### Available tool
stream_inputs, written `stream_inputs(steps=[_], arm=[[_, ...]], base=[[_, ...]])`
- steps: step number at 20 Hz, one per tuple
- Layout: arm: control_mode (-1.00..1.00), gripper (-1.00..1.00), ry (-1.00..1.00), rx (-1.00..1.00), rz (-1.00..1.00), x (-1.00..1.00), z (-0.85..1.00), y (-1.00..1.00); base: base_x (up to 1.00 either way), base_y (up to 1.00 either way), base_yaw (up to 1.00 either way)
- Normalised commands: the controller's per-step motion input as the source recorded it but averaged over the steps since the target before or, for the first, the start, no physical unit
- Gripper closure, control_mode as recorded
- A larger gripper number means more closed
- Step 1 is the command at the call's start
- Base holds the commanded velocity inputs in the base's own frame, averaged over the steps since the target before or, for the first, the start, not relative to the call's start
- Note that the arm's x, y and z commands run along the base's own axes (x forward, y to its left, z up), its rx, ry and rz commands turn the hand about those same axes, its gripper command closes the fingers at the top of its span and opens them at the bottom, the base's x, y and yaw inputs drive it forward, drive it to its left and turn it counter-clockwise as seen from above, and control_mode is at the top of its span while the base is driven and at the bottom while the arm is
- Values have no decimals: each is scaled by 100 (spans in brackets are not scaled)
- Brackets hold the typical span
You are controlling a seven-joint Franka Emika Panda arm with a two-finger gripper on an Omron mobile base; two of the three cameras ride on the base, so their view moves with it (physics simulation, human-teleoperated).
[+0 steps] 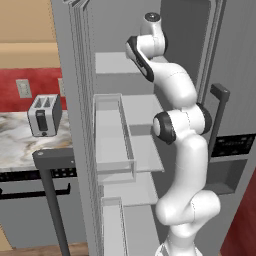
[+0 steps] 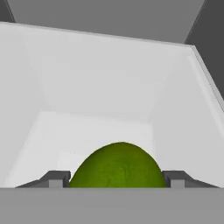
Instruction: Grab the lime and lemon from the fridge, place them in the blender, close the lid, and turn on the blender to create a marinade.
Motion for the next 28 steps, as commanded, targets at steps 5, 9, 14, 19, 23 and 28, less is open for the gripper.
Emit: stream_inputs(steps=[5,9,14,19,23,28], arm=[[-100,100,-32,0,0,-34,0,6],[-100,100,-53,0,0,-63,0,21],[-100,100,-43,0,0,-89,0,16],[-100,100,-20,4,0,-100,0,1],[-100,100,-12,8,0,-100,0,0],[-100,100,-5,13,0,-100,3,0]], base=[[0,0,0],[0,0,0],[0,0,0],[0,0,0],[0,0,0],[0,0,0]])
